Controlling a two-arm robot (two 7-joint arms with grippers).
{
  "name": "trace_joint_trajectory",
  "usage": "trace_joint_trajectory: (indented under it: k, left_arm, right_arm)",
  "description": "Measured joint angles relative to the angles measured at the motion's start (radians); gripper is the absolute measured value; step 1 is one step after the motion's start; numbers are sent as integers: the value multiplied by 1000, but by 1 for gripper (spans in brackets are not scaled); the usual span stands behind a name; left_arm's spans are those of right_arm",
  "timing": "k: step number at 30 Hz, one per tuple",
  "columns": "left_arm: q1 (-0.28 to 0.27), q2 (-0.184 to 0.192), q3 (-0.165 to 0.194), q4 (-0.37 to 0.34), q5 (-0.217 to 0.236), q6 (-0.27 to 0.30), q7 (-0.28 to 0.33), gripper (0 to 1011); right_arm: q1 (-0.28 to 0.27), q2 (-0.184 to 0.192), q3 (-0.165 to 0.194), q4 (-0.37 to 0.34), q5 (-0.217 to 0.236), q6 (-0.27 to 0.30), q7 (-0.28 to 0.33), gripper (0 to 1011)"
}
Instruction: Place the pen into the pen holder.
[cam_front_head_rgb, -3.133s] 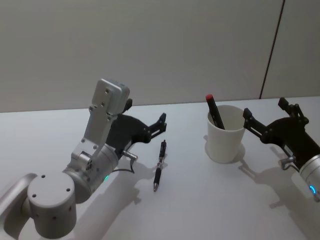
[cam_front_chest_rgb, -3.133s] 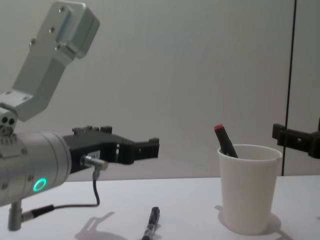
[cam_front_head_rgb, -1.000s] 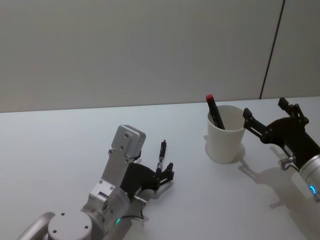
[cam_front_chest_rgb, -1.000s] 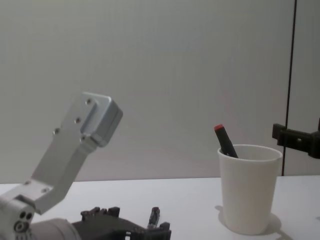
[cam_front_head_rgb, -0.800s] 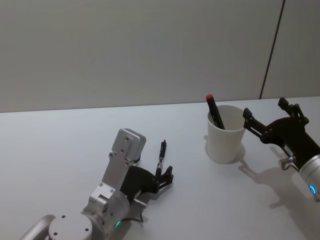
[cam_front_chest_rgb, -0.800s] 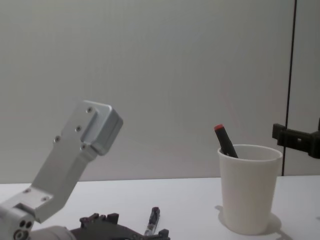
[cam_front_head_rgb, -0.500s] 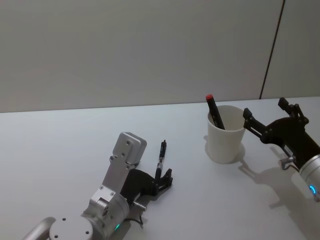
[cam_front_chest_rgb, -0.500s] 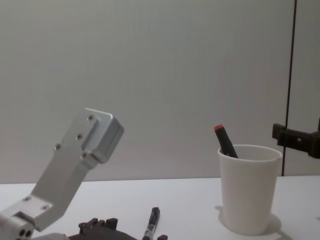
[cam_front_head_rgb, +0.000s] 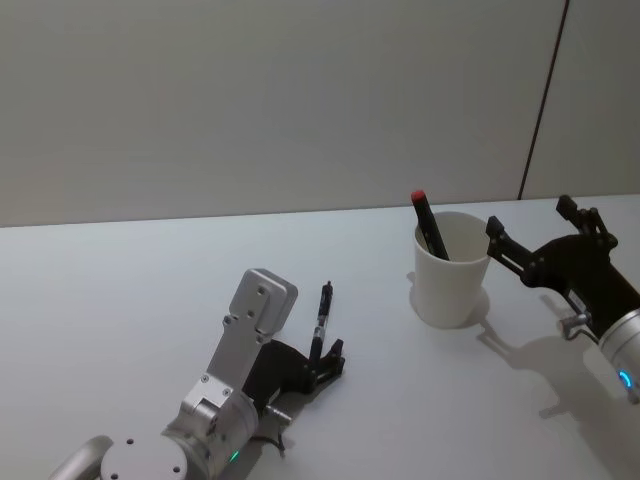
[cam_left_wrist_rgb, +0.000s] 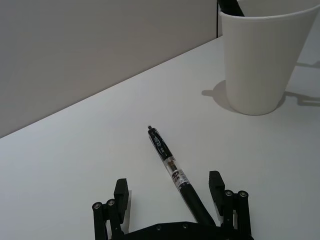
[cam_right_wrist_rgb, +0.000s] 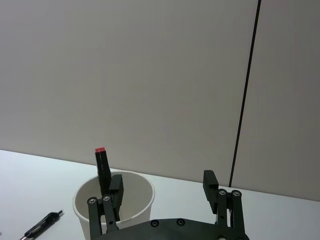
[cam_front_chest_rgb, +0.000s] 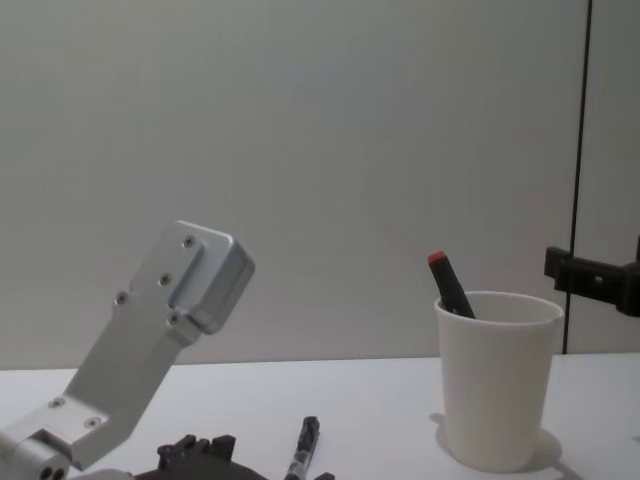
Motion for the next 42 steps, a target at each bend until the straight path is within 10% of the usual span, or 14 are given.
trace_joint_trajectory:
  k: [42]
  left_arm:
    - [2, 0, 0, 4, 18, 3, -5, 724]
  right_arm:
    - [0, 0, 0, 0, 0, 0, 0, 1002]
